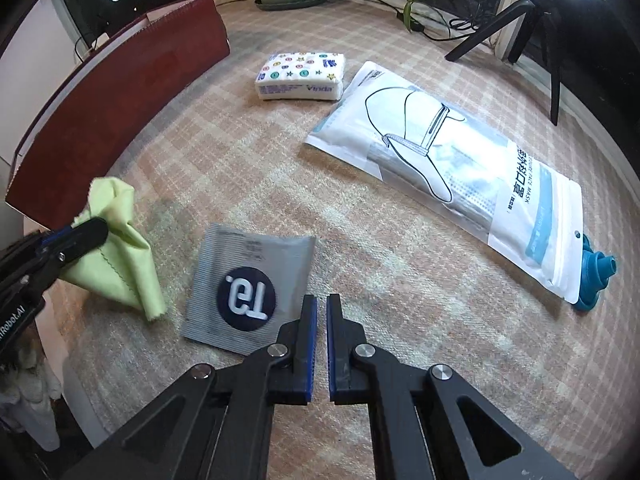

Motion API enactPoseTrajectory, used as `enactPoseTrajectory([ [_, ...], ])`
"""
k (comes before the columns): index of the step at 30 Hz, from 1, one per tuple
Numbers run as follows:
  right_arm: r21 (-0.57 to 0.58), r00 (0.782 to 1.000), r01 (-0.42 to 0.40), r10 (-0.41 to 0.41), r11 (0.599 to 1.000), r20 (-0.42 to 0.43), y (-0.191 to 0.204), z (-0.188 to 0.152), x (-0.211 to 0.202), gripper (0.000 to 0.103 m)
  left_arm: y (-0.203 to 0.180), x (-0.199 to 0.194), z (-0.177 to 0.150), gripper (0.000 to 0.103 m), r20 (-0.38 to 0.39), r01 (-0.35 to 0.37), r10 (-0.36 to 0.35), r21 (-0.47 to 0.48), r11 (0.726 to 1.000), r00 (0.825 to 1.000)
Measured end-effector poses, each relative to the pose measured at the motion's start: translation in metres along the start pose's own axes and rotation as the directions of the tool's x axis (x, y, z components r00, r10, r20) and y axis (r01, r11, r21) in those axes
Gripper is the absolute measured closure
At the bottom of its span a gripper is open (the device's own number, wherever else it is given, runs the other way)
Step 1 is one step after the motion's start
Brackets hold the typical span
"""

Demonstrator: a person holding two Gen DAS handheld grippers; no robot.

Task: Organize soft objects
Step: 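Lift the cloth with the left gripper while the right gripper closes on the grey sachet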

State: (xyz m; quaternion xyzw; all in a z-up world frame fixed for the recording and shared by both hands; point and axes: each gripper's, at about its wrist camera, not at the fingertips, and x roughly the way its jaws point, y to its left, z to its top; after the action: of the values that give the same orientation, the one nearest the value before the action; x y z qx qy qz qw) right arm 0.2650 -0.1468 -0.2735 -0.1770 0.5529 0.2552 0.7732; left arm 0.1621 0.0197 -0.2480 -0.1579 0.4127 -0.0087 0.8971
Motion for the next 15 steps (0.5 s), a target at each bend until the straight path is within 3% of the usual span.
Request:
enactPoseTrajectory([
  [4, 0.015, 1.000, -0.008, 0.008, 1.000, -0.013, -0.006, 0.001, 0.005, 0.099, 0.000, 0.003, -0.001, 0.099, -0.003, -0.006, 0.006, 0.001, 1.000, 1.000],
  [6, 0.046, 0.998, -0.058, 0.060, 0.997, -0.024, -0.010, 0.000, 0.008, 0.094, 0.001, 0.005, -0.002, 0.099, -0.007, -0.012, 0.012, 0.001, 1.000, 1.000],
  [8, 0.066, 0.996, -0.084, 0.087, 0.994, -0.032, -0.010, 0.000, 0.008, 0.063, 0.003, 0.007, -0.003, 0.099, -0.010, -0.015, 0.015, -0.008, 1.000, 1.000],
  [10, 0.082, 0.997, -0.068, 0.070, 0.994, -0.017, -0.009, 0.000, 0.006, 0.050, 0.006, 0.009, -0.004, 0.099, -0.013, -0.022, 0.022, -0.009, 1.000, 1.000],
  [15, 0.168, 0.990, -0.142, 0.144, 0.975, 0.002, -0.012, 0.005, 0.000, 0.044, 0.013, 0.007, -0.004, 0.099, -0.011, -0.033, 0.033, -0.019, 0.999, 0.999],
])
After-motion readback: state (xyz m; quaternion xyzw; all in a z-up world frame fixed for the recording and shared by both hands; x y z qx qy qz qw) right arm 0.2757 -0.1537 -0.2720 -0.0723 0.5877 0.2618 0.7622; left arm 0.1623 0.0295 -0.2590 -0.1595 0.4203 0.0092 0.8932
